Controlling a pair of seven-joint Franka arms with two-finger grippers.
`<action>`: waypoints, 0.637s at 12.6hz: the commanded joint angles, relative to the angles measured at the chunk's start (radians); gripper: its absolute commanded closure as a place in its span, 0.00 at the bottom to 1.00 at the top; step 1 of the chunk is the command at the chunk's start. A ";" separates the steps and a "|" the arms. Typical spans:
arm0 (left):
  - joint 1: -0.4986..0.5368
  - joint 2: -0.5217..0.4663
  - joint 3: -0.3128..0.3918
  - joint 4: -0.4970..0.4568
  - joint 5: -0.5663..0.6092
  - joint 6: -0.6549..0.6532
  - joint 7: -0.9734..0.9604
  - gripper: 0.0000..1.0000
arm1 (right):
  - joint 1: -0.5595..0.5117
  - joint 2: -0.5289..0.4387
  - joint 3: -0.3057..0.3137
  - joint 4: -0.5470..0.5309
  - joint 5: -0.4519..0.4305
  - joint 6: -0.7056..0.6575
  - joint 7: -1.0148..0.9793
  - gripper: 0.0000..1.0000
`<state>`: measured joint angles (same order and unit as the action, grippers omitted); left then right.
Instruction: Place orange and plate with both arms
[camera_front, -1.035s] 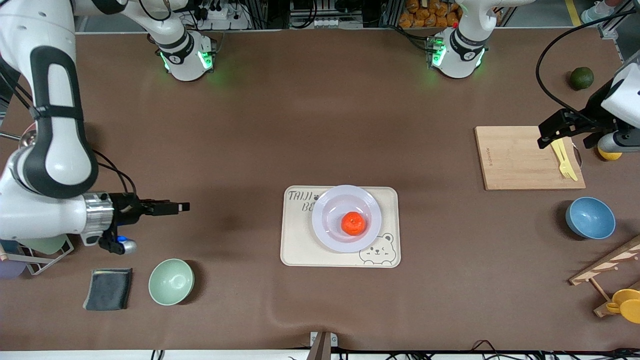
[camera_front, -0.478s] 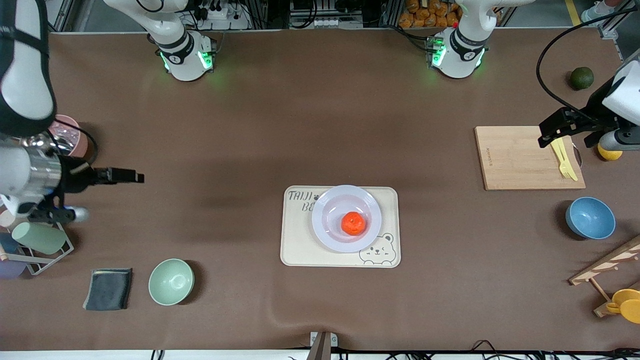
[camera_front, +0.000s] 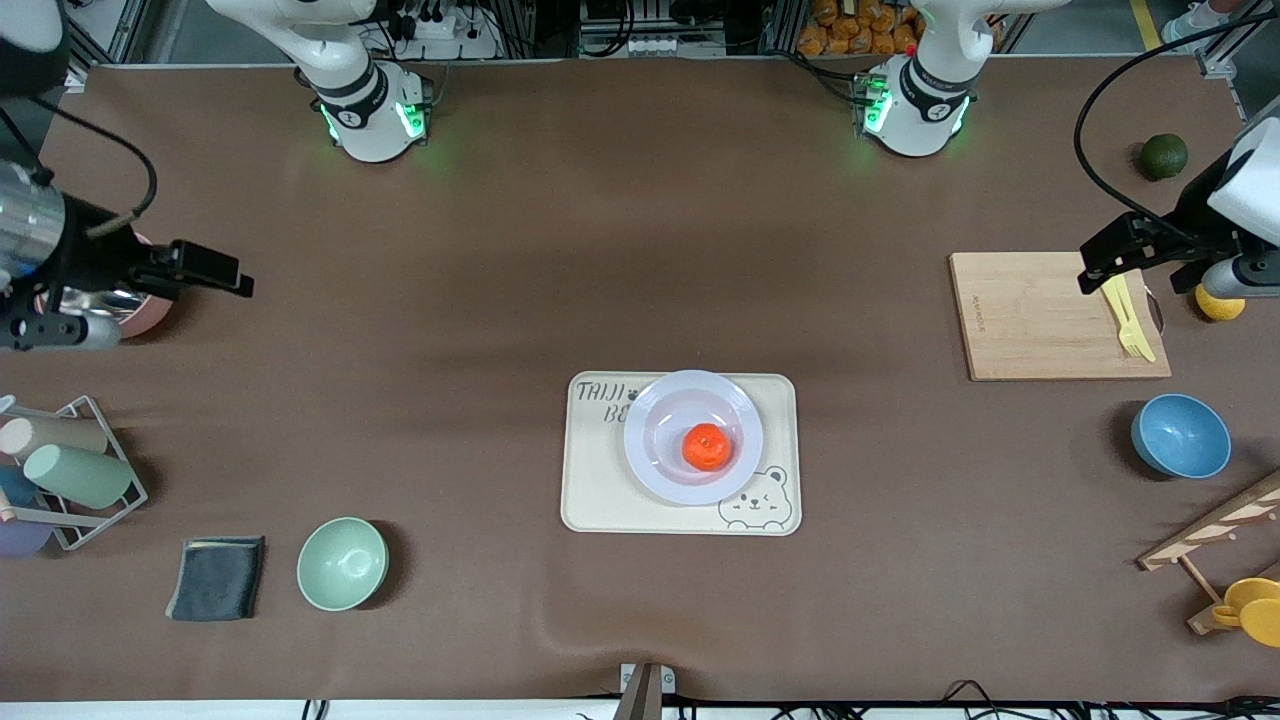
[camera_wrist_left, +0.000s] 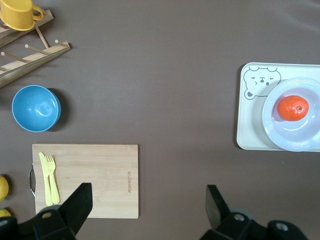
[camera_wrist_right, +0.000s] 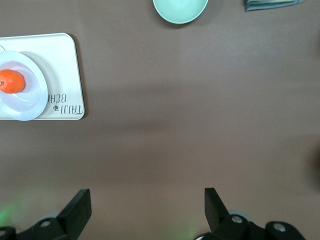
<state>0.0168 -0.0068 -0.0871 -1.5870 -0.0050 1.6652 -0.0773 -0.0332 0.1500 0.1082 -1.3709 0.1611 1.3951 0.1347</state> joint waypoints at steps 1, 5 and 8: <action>0.006 -0.024 0.001 -0.015 -0.009 -0.007 0.019 0.00 | 0.005 -0.078 0.004 -0.074 -0.029 0.015 0.020 0.00; 0.008 -0.025 0.004 -0.013 -0.009 -0.016 0.021 0.00 | -0.002 -0.162 0.034 -0.293 -0.034 0.201 0.019 0.00; 0.008 -0.027 0.004 -0.013 -0.009 -0.018 0.019 0.00 | -0.010 -0.158 0.033 -0.316 -0.037 0.223 0.008 0.00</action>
<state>0.0197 -0.0083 -0.0839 -1.5870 -0.0050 1.6628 -0.0773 -0.0286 0.0331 0.1308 -1.6357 0.1445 1.5960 0.1408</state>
